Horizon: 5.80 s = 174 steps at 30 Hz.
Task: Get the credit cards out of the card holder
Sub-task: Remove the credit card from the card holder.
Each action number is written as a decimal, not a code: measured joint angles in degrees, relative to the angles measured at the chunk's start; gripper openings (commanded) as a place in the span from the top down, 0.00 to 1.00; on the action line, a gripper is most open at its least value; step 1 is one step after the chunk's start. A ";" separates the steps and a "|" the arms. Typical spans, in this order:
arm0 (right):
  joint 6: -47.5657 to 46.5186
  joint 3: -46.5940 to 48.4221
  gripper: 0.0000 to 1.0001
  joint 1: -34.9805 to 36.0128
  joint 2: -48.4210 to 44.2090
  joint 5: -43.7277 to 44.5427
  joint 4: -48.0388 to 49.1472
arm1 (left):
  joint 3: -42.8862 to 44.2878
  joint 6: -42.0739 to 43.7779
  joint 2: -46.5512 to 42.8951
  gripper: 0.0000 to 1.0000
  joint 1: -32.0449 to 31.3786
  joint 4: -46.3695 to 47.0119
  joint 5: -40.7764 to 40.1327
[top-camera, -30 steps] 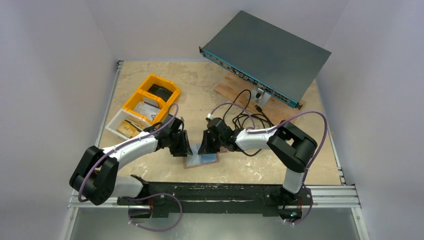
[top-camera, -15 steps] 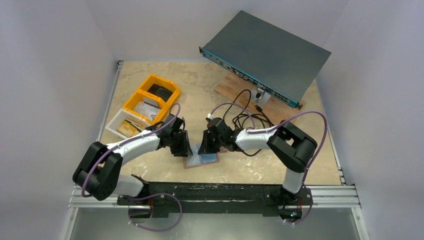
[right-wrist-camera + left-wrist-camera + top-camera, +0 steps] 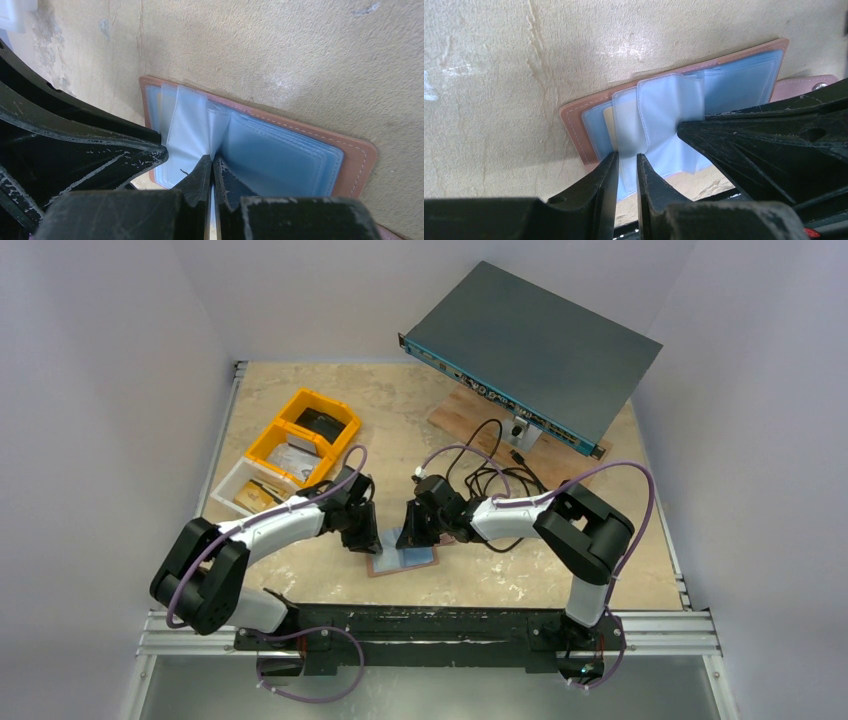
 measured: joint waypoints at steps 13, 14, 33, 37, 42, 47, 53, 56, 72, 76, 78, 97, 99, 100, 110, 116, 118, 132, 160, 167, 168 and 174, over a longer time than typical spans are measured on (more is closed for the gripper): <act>0.02 0.00 1.00 -0.11 0.11 -0.33 0.15 | 0.72 0.66 -2.25 0.73 -2.27 -1.29 -1.40; 0.02 0.00 1.00 -0.11 0.11 -0.33 0.15 | 0.79 0.61 -2.86 0.73 -2.38 -1.31 -1.40; 0.02 0.00 1.00 -0.11 0.11 -0.35 0.20 | 1.20 -0.87 2.10 1.00 -2.40 3.63 1.05; 0.00 0.04 0.89 -0.11 -0.07 -0.31 0.11 | 1.20 -0.98 2.14 1.00 -2.40 3.56 1.03; -0.24 0.63 0.73 0.37 -1.25 0.28 -1.86 | 1.68 -0.76 1.86 1.00 -2.40 1.88 0.39; -0.83 1.07 0.63 0.72 -6.21 1.18 -8.09 | 2.62 -0.28 -0.63 0.98 -2.40 -0.63 0.37; -1.40 2.69 0.59 0.76 -12.33 5.22 -12.57 | 4.31 0.35 -1.81 0.82 -2.40 -1.07 2.54; -1.64 2.71 0.59 0.55 -14.38 7.39 -14.60 | 4.72 0.31 -1.73 0.74 -2.45 -0.20 4.68; -1.03 -4.15 0.60 -0.59 -28.48 15.93 -19.74 | 9.38 -4.50 8.59 0.58 -3.96 9.57 12.07; -0.92 -5.40 0.61 -0.63 -28.85 16.61 -20.11 | 10.32 -5.35 12.02 0.58 -4.37 11.02 12.15; -0.79 -5.79 0.61 -0.63 -28.85 16.76 -20.31 | 10.32 -5.38 13.57 0.58 -4.50 11.10 12.04; -1.01 -5.70 0.61 -0.63 -28.24 16.59 -20.76 | 14.01 -2.12 10.21 0.58 -4.66 3.98 8.00; -1.14 -5.27 0.61 -0.63 -27.93 16.55 -20.92 | 14.58 -1.60 8.81 0.58 -4.48 2.91 7.61; -1.25 -5.03 0.61 -0.63 -27.65 16.55 -20.96 | 14.80 -1.29 8.00 0.58 -4.26 2.25 7.45; -3.23 -0.70 0.60 0.31 -21.44 15.23 -21.05 | 14.64 -0.22 -0.70 0.58 1.18 -5.60 2.47; -4.52 5.75 0.61 3.37 -13.14 13.62 -20.28 | 8.94 -0.55 -9.27 0.60 5.62 -8.13 -1.64; -4.74 7.17 0.61 4.09 -10.62 13.07 -19.65 | 6.60 -0.79 -10.84 0.64 6.05 -8.57 -2.03; -3.30 7.63 0.65 2.19 -0.76 2.58 -11.45 | 0.50 -2.32 -5.55 0.88 6.10 -1.66 1.79; -0.74 2.40 0.66 -0.52 -0.52 -3.02 -3.34 | -1.95 -3.19 0.52 1.00 5.33 2.51 2.08; 1.49 -0.31 0.73 -1.42 -0.48 -5.77 1.09 | -1.51 -4.26 1.75 1.00 4.66 3.91 2.43; 2.03 -1.01 0.74 -1.66 -0.48 -6.25 2.12 | -1.51 -4.42 1.84 1.00 4.61 4.02 2.51; 5.75 -5.60 0.77 -3.52 -0.48 -10.54 9.31 | -1.49 -4.96 1.90 1.00 4.61 4.04 2.51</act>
